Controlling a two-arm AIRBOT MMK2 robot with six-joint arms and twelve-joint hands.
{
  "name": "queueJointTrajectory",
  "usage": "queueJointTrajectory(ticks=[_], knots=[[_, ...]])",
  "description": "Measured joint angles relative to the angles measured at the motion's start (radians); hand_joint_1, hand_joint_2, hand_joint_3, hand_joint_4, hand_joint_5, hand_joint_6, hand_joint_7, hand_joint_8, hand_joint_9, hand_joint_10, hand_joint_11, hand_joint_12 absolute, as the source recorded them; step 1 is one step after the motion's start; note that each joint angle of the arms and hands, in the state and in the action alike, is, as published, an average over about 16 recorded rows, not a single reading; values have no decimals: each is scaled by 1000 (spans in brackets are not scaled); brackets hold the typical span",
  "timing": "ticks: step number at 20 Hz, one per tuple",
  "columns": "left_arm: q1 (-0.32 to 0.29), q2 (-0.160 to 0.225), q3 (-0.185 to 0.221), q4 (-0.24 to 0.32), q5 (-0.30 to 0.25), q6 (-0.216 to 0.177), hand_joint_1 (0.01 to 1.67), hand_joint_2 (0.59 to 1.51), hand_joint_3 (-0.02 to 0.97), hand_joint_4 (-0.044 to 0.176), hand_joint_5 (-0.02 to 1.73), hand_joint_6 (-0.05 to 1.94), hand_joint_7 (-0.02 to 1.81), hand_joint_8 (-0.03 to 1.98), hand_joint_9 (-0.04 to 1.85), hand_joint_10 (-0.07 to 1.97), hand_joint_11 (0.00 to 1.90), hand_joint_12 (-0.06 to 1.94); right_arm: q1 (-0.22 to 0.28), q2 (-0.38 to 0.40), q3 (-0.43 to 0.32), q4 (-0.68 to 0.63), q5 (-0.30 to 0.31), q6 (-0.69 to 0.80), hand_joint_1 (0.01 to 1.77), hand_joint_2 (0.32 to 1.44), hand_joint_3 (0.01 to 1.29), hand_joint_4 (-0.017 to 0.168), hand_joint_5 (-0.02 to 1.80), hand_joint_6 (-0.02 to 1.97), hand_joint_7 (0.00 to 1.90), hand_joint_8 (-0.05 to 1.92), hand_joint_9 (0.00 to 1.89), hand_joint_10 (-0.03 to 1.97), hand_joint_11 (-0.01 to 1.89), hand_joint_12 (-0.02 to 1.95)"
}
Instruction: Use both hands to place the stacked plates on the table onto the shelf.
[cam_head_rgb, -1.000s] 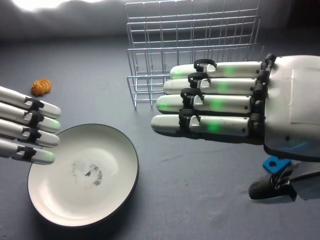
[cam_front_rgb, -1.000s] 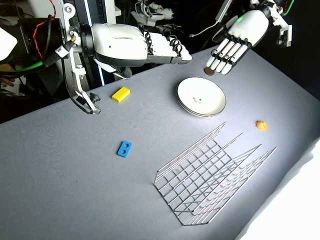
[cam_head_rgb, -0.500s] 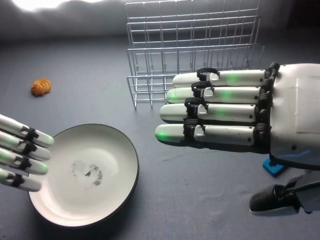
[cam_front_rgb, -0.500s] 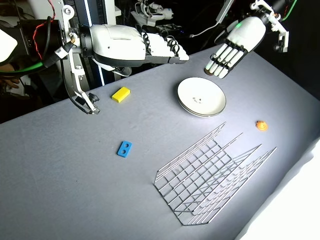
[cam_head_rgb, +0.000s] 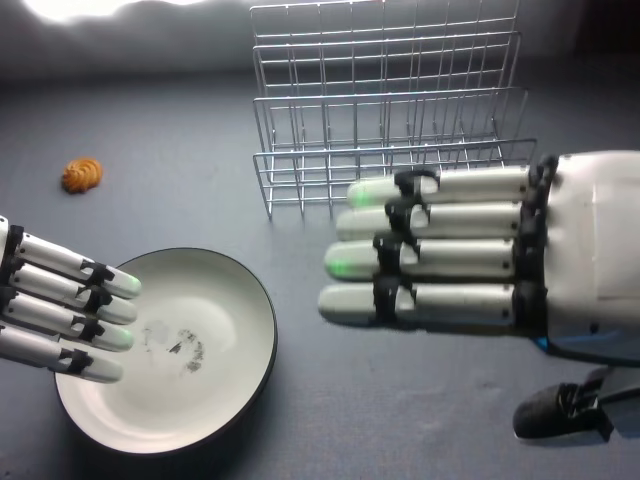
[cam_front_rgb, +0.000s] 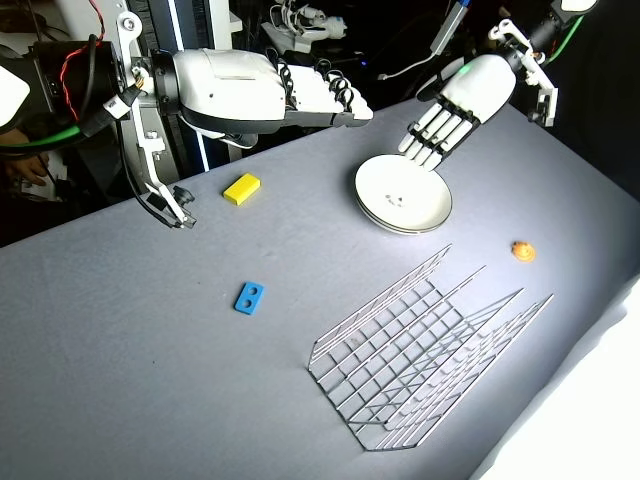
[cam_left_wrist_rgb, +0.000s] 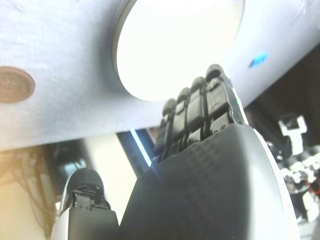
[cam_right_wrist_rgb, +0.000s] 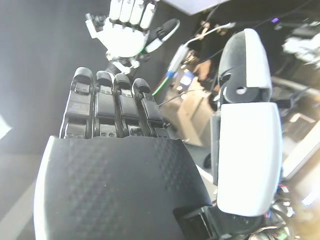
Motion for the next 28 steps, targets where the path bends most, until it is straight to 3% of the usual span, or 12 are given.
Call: queueJointTrajectory(ticks=[14, 28], knots=[[104, -36, 33, -45, 116, -13, 15, 1076, 22, -1, 21, 18, 16, -15, 21, 3, 17, -11, -12, -42, 24, -88, -51, 4, 957, 957, 14, 5, 21, 22, 12, 12, 13, 1, 14, -1], [185, -52, 31, -80, 156, -28, 17, 1081, 21, -4, 3, 0, 6, -15, 19, 3, 15, -3, -37, -64, 41, -125, -83, 7, 951, 954, 14, 6, 21, 21, 12, 12, 14, 1, 14, -1]])
